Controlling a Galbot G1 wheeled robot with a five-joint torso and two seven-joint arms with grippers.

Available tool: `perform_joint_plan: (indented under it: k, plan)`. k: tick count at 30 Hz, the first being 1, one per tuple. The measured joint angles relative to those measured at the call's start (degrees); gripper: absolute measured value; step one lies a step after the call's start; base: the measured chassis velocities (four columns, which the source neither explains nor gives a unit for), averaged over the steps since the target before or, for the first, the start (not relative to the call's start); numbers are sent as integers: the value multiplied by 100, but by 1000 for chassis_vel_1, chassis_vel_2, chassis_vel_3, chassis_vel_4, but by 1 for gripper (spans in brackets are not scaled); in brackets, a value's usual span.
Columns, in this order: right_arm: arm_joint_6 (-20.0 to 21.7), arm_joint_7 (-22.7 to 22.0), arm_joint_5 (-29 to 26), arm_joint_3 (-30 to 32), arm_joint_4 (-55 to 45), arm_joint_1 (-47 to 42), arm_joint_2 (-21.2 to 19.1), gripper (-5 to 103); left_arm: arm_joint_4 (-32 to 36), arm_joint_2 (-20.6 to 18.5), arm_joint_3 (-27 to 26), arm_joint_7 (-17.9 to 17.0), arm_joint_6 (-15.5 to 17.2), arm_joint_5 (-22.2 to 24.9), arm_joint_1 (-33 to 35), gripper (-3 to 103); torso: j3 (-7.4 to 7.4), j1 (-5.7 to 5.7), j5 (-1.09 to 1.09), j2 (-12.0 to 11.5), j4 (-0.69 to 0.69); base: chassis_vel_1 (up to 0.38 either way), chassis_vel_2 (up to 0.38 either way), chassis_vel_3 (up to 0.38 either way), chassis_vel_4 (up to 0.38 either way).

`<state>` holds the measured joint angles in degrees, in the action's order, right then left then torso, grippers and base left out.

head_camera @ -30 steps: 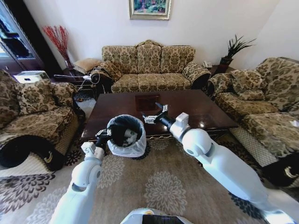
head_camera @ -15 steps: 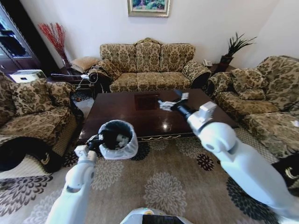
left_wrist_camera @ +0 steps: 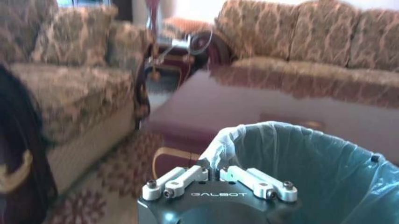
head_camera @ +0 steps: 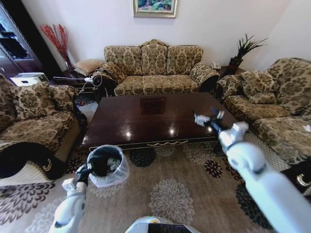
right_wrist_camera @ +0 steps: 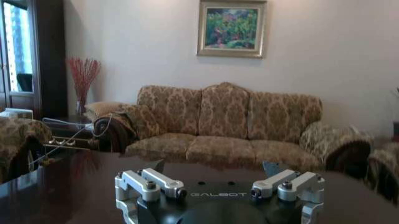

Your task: Move to the front of the table and place the trash on the table into the trash bin.

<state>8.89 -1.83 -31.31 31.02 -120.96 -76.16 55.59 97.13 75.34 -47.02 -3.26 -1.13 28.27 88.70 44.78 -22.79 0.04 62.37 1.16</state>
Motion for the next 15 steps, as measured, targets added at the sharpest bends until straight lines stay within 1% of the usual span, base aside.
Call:
perform_joint_plan:
  k: [1,2,3,5,6,7,8,9,10,11,12,13,14,15]
  plan:
    - [-122,61,137,66,7,-281,269,100,-403,-6,109,38,-142,26,-119,3,0,0,-3,0,-3,0,0,0,0]
    - [-122,61,137,66,7,-281,269,100,-403,-6,109,38,-142,26,-119,3,0,0,-3,0,-3,0,0,0,0]
    - [-168,84,191,99,7,-381,391,100,-598,-3,153,49,-214,24,-181,3,0,0,-4,0,-2,0,0,0,0]
    - [-272,146,333,190,7,-553,683,100,-1469,30,300,53,-490,-29,-468,3,0,0,-6,0,1,0,0,0,0]
    - [-308,154,364,197,7,-569,740,100,-1745,43,332,50,-530,-30,-570,3,0,1,-4,0,3,0,0,0,0]
    - [-308,154,364,197,7,-569,740,100,-1745,43,332,50,-530,-30,-570,3,0,1,-4,0,3,0,0,0,0]
    - [-331,157,380,193,9,-570,762,100,-1984,57,362,48,-547,-17,-656,3,0,0,-4,0,3,0,0,0,0]
    - [-354,158,414,111,24,-538,767,100,-2416,93,406,48,-592,35,-793,3,1,-1,-7,0,1,0,0,0,0]
    - [-358,158,435,46,39,-495,761,100,-2612,119,412,50,-648,48,-850,3,1,-1,-7,0,1,0,0,0,0]
    - [-360,158,454,-43,59,-429,758,100,-2904,151,411,54,-779,52,-935,3,1,-1,-6,0,2,0,0,0,0]
    - [-360,158,454,-43,59,-429,758,100,-2904,151,411,54,-779,52,-935,3,1,-1,-6,0,2,0,0,0,0]
    - [-360,158,460,-137,73,-365,758,100,-3300,182,412,63,-1044,54,-1064,3,1,-1,-6,0,4,0,0,0,0]
    - [-361,156,460,-193,81,-323,758,100,-3563,195,411,59,-1221,55,-1159,3,1,-1,-7,0,5,0,0,0,0]
    - [-360,153,461,-251,81,-293,760,100,-4123,207,411,74,-1485,72,-1388,3,1,-1,-5,0,5,0,0,0,0]
